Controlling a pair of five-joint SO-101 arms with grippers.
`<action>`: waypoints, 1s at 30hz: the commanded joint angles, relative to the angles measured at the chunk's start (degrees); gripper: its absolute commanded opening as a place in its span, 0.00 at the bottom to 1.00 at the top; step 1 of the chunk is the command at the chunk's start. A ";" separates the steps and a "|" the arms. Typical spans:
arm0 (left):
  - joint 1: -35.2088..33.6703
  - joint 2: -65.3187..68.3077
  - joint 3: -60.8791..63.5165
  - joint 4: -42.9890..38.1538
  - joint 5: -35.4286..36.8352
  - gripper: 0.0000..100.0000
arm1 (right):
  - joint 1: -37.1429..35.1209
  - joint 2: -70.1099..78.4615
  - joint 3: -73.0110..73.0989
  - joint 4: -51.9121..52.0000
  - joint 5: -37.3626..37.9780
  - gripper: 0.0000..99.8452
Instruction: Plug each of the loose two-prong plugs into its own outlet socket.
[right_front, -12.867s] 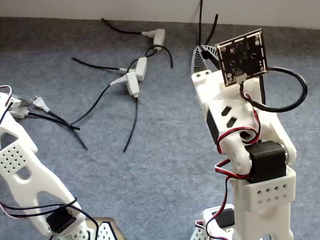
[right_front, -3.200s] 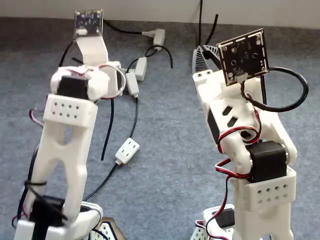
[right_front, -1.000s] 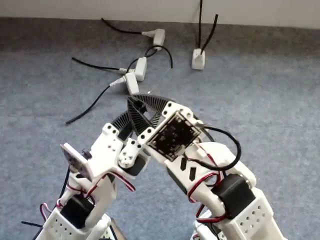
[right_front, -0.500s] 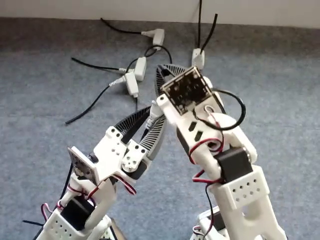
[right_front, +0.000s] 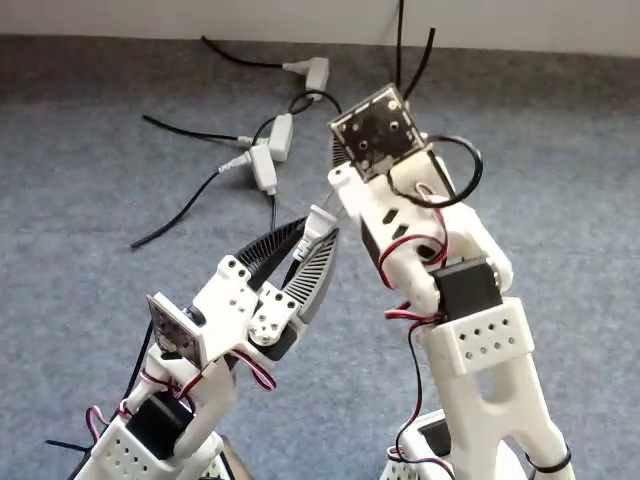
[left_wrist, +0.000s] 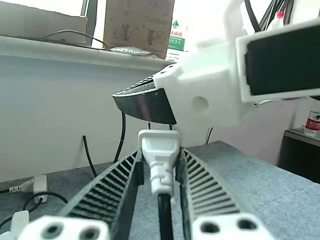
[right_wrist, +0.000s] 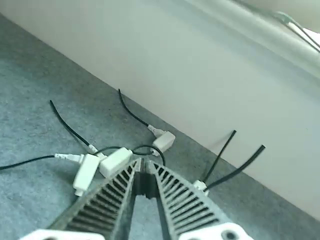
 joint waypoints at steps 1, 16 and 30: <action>0.13 -1.36 -1.01 -0.62 -0.44 0.01 | 4.35 -0.13 -6.20 3.38 0.26 0.01; -16.75 20.62 -11.74 -0.35 8.09 0.01 | 14.02 0.40 -18.86 10.59 -12.92 0.01; -22.11 53.32 -53.93 45.01 4.66 0.01 | 13.93 0.48 -18.95 10.51 -12.92 0.01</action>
